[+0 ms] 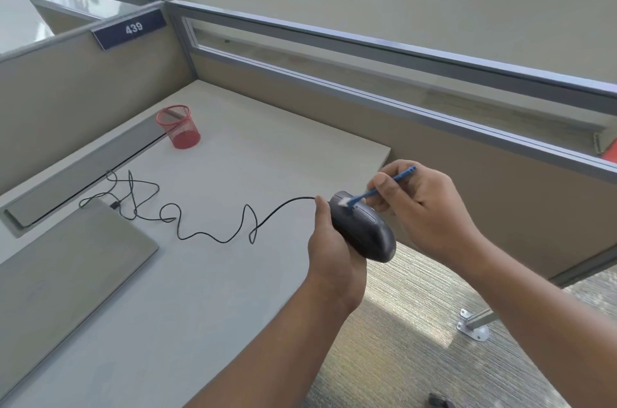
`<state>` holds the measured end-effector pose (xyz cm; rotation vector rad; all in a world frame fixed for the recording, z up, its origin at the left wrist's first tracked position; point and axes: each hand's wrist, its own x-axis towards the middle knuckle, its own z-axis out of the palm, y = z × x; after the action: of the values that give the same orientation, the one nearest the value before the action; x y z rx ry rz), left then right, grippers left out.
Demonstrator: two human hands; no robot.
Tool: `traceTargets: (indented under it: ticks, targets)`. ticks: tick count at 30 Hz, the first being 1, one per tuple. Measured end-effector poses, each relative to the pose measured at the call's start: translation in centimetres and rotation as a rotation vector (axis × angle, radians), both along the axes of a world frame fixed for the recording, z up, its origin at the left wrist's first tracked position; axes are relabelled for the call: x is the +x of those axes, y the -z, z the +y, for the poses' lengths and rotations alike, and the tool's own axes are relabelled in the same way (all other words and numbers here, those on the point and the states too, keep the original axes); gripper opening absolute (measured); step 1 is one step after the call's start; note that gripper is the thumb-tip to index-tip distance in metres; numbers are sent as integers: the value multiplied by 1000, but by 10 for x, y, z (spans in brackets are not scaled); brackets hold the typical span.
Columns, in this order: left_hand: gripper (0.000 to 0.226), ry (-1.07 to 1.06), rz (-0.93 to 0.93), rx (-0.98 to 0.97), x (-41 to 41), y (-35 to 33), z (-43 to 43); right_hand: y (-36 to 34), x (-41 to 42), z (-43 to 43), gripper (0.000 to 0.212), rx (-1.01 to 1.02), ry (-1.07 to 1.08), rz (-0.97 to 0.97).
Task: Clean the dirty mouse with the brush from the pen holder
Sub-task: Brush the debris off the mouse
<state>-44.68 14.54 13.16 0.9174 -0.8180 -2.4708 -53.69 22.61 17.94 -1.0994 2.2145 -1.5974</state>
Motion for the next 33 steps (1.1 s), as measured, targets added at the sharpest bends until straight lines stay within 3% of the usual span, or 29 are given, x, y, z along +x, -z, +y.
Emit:
traceTargets:
  ticks: [4, 9, 13, 19, 26, 29, 33]
  targets:
    - [68, -44, -41, -14, 2, 1, -5, -5, -4, 9, 18, -49, 21, 25]
    - [65, -65, -13, 12, 1, -4, -4, -6, -1, -5, 16, 23, -4, 78]
    - [68, -85, -37, 22, 5, -5, -8, -5, 2, 14, 18, 113, -79, 234]
    - [65, -65, -53, 0, 4, -5, -7, -15, -1, 11, 14, 89, -43, 287]
    - [79, -34, -47, -73, 2, -5, -8, -16, 8, 21, 27, 236, -133, 451]
    - [69, -30, -60, -50, 3, -7, -6, -19, 3, 18, 23, 176, -88, 484]
    - [67, -36, -60, -45, 3, -8, -3, -16, 5, 7, 22, 259, -147, 472]
